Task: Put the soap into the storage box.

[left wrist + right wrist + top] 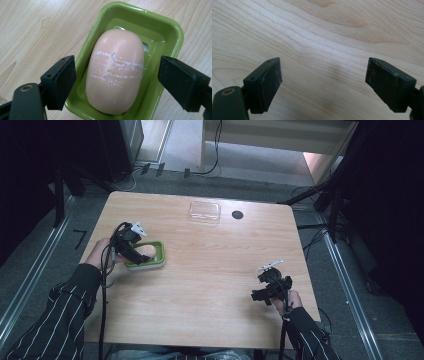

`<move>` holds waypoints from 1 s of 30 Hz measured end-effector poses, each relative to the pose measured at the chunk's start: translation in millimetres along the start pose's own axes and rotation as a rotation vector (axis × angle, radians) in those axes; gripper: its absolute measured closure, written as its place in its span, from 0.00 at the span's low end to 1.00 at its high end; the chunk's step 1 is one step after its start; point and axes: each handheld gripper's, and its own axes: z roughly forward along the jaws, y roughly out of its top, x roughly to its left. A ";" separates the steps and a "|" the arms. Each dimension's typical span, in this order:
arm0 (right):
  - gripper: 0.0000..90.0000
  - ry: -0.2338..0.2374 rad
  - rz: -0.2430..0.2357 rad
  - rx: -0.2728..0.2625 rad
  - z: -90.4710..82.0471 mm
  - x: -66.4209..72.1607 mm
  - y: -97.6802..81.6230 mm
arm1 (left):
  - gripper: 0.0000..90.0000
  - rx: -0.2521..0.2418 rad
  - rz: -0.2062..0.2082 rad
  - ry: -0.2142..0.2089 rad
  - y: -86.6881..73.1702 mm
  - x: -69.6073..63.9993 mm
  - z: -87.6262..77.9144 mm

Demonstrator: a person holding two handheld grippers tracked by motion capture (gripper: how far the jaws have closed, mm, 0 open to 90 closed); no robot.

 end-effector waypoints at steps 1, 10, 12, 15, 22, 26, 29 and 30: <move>0.16 0.000 -0.001 -0.001 -0.2 -0.1 0.0 | 0.15 -0.002 -0.004 0.001 0.1 -0.3 -0.7; 0.16 0.001 -0.001 -0.003 -1.2 0.4 0.6 | 0.14 -0.022 -0.033 0.013 -0.1 -4.2 -10.0; 0.16 0.000 0.000 -0.001 -1.0 0.5 0.6 | 0.13 -0.027 -0.043 0.015 -0.4 -5.9 -12.5; 0.16 0.000 0.000 -0.002 -1.2 0.5 0.6 | 0.12 -0.031 -0.046 0.024 -1.6 -9.5 -18.0; 0.16 -0.001 0.001 -0.002 -1.9 0.7 0.7 | 0.12 -0.052 -0.068 0.048 -5.5 -19.7 -32.2; 0.16 -0.004 -0.001 -0.001 -2.0 1.0 1.3 | 0.12 -0.043 -0.074 0.063 -5.7 -26.1 -35.2; 0.16 0.000 -0.002 -0.002 -1.7 1.3 1.7 | 0.12 -0.035 -0.080 0.068 -5.4 -27.9 -36.3; 0.16 0.001 -0.001 -0.002 -1.6 1.4 1.7 | 0.12 -0.034 -0.087 0.069 -5.6 -28.7 -36.5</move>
